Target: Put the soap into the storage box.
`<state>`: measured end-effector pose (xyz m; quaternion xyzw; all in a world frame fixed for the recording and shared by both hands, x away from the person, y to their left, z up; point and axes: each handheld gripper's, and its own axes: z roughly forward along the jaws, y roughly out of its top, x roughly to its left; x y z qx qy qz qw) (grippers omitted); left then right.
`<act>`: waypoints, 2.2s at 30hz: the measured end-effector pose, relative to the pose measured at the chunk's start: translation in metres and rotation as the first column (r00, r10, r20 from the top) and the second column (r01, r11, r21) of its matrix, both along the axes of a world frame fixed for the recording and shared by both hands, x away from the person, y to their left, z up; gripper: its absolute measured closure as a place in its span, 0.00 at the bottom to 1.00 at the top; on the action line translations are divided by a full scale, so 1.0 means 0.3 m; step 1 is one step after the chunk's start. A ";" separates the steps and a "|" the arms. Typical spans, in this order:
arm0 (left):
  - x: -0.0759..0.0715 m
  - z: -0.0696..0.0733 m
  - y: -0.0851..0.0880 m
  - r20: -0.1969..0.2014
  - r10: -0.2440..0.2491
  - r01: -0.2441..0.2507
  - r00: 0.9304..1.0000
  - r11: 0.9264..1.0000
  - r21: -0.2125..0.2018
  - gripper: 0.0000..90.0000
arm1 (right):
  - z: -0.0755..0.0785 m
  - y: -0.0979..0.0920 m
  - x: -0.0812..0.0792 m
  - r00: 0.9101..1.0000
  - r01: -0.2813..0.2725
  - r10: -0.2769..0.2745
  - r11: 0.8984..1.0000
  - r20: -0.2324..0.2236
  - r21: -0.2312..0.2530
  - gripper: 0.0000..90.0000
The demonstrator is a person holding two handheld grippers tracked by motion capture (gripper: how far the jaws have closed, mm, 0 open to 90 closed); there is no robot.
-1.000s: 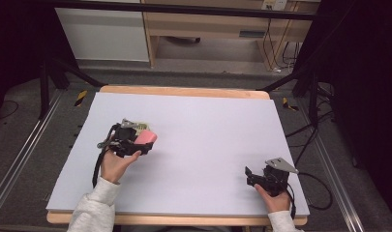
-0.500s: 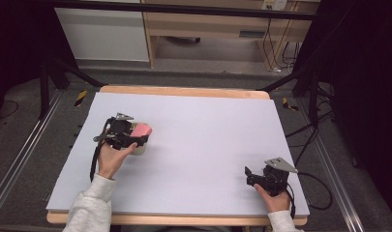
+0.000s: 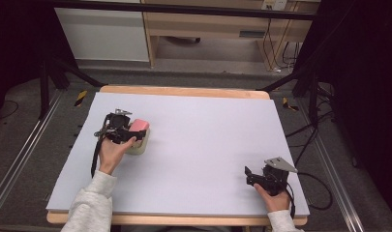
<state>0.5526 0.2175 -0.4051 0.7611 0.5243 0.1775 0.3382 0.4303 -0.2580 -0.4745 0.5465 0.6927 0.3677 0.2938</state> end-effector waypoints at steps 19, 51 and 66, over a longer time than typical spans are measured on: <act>0.044 -0.063 0.032 -0.021 0.040 -0.039 0.999 0.999 0.029 0.42 | -0.001 0.000 0.001 1.000 0.000 0.000 1.000 -0.002 0.005 0.06; 0.068 -0.130 0.024 -0.067 0.062 -0.058 0.996 0.996 0.073 0.42 | -0.002 0.001 0.000 1.000 -0.002 0.002 1.000 -0.003 0.001 0.06; 0.065 -0.135 0.014 -0.061 0.074 -0.068 0.995 0.993 0.093 0.41 | -0.002 0.001 0.000 1.000 -0.002 0.002 1.000 -0.002 0.000 0.06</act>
